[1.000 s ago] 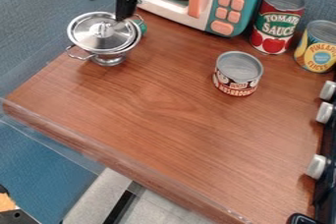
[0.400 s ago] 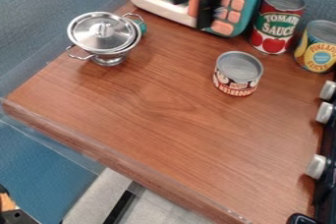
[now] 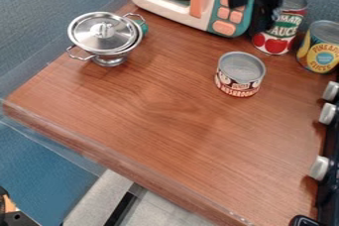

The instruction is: Moved the metal can to the bottom left of the table

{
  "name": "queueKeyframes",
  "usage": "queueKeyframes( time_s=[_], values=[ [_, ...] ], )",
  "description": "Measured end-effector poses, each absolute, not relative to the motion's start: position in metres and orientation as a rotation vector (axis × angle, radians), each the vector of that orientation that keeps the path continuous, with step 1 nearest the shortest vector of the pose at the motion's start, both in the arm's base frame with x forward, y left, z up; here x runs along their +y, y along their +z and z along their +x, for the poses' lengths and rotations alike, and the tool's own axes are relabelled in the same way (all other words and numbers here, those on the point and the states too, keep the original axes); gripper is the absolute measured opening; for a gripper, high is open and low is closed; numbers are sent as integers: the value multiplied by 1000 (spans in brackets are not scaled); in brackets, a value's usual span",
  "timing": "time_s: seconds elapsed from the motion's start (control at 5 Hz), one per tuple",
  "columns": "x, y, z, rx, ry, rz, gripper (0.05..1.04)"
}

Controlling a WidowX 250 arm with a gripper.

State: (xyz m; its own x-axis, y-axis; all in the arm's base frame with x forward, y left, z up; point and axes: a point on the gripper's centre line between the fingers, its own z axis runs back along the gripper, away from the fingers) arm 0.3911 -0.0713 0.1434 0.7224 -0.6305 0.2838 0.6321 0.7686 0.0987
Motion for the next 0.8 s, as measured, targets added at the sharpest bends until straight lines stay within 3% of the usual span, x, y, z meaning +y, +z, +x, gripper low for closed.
queueKeyframes(
  time_s=[0.4,0.8],
  values=[
    [-117,106,417,-266,-911,9,1000],
    [-119,79,421,-218,-961,20,1000]
  ],
)
